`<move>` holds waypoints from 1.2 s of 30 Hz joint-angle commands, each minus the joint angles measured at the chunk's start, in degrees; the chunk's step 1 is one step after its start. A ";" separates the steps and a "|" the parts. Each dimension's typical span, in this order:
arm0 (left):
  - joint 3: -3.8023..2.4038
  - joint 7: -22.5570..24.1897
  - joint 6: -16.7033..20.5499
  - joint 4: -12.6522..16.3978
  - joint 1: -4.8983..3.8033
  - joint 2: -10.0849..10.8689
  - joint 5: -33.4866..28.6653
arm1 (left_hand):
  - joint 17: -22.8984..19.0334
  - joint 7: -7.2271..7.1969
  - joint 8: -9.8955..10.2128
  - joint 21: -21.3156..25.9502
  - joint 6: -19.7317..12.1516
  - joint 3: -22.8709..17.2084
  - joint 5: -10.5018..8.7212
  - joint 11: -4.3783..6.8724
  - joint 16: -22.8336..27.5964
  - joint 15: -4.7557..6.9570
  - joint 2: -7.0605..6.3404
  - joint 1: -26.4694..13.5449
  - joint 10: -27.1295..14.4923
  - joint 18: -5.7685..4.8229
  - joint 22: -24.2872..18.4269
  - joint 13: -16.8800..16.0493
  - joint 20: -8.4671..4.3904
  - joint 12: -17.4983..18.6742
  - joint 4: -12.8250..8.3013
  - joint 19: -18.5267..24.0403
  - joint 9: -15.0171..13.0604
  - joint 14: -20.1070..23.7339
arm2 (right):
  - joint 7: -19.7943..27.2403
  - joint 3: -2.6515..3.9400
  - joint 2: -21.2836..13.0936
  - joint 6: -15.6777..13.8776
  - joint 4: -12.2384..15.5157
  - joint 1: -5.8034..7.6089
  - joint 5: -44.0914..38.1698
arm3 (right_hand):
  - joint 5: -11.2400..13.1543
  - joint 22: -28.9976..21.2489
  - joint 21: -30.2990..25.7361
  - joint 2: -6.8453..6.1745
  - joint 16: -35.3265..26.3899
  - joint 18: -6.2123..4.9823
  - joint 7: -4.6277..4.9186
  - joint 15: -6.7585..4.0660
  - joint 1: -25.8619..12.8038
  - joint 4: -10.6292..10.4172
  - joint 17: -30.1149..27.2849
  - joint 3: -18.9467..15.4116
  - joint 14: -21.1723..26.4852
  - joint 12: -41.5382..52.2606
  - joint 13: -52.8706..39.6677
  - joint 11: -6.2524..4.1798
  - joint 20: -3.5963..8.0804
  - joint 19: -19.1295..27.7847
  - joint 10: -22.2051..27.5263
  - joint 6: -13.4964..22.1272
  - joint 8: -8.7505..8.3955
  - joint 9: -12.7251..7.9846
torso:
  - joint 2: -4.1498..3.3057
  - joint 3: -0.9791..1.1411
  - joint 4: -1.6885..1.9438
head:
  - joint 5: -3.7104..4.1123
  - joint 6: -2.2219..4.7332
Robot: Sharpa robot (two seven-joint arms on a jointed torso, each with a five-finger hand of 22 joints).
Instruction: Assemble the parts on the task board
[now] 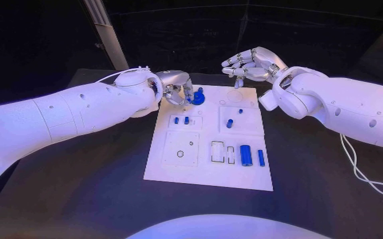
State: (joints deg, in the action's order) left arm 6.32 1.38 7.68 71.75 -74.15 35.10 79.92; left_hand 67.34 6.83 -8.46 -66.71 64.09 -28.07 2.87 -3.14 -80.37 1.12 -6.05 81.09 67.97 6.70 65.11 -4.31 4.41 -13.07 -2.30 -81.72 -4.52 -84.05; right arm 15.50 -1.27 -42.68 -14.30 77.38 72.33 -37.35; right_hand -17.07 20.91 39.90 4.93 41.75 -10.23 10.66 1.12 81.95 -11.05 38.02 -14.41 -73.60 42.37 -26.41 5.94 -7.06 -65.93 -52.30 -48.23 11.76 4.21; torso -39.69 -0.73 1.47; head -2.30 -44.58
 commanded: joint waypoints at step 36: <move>0.18 -2.54 -8.90 -1.91 0.24 -0.60 -2.07 | -0.99 0.01 0.50 0.33 0.37 -0.10 0.19 0.02 0.18 0.32 -0.22 -1.55 0.47 -0.91 -0.55 -0.02 -0.05 0.62 0.16 0.08 0.03 -1.54 | 0.45 0.04 0.26 0.36 -0.25 0.06 0.21 | -0.44 -0.09 -0.26 0.68 -0.22 -0.24 0.05 0.18 0.07 -0.31 -0.09 0.13 0.40 0.31 0.19 -0.01 -0.05 0.51 0.37 0.53 0.27 0.05 | 0.00 0.01 -0.08 | -0.22 -0.54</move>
State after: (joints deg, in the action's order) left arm 6.52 -0.85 -0.04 69.88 -73.84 34.59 78.12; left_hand 66.42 6.83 -8.20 -66.71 64.08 -28.06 2.86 -3.17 -80.33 1.12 -6.22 80.07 67.97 6.70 64.58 -4.29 4.41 -12.64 -2.30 -81.72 -4.46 -84.05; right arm 15.47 -1.27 -42.48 -14.29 77.10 72.31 -37.34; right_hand -17.31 20.92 39.90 4.93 41.75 -10.23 10.66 1.12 81.95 -11.05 38.02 -14.41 -73.60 42.37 -26.28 5.94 -7.06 -65.93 -52.30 -48.23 11.76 4.21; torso -39.69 -0.73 1.37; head -2.50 -45.13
